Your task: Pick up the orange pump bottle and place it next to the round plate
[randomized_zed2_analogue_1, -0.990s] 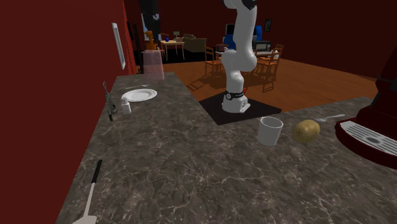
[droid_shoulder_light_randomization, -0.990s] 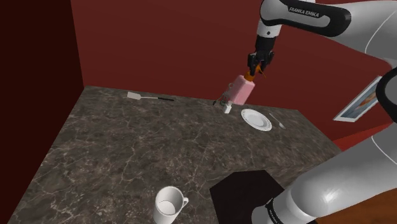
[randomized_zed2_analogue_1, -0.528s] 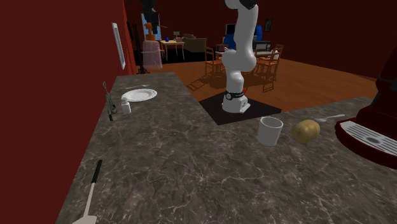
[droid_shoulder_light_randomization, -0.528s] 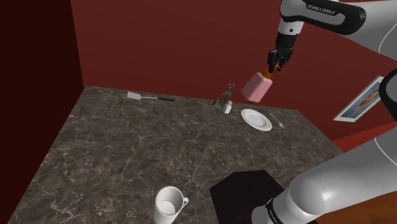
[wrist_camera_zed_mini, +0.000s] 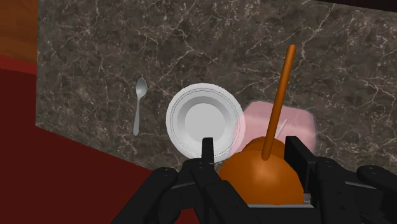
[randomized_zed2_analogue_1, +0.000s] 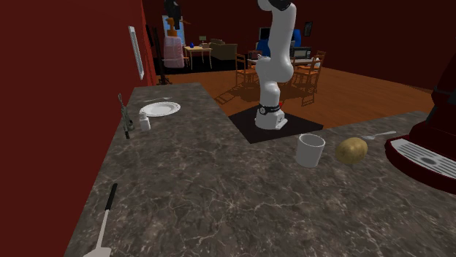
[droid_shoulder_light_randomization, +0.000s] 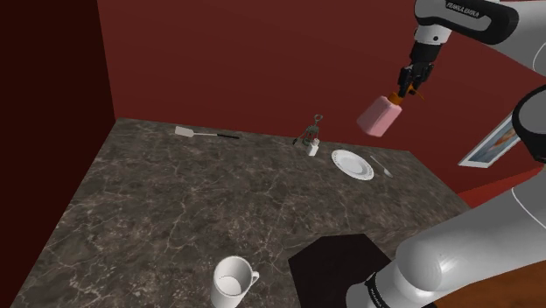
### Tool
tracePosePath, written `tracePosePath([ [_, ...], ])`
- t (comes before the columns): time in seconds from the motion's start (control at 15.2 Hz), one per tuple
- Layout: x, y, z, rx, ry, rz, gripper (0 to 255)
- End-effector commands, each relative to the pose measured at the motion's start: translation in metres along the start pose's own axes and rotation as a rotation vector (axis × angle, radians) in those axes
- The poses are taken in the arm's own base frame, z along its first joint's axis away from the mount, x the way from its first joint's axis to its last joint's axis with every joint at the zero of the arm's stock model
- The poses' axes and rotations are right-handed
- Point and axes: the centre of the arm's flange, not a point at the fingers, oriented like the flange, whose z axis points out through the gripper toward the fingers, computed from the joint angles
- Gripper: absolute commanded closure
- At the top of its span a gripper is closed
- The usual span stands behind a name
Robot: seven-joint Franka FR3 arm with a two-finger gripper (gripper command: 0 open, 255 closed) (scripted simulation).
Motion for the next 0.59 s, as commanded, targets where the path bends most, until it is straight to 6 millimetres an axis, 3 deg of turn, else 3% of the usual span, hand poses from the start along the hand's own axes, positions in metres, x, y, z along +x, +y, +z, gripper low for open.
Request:
tracePosePath([
  [0.0,-0.006,0.014,0.005,0.0,0.0,-0.002,255],
  [0.53,-0.001,0.004,0.046,0.0,0.0,-0.002,255],
])
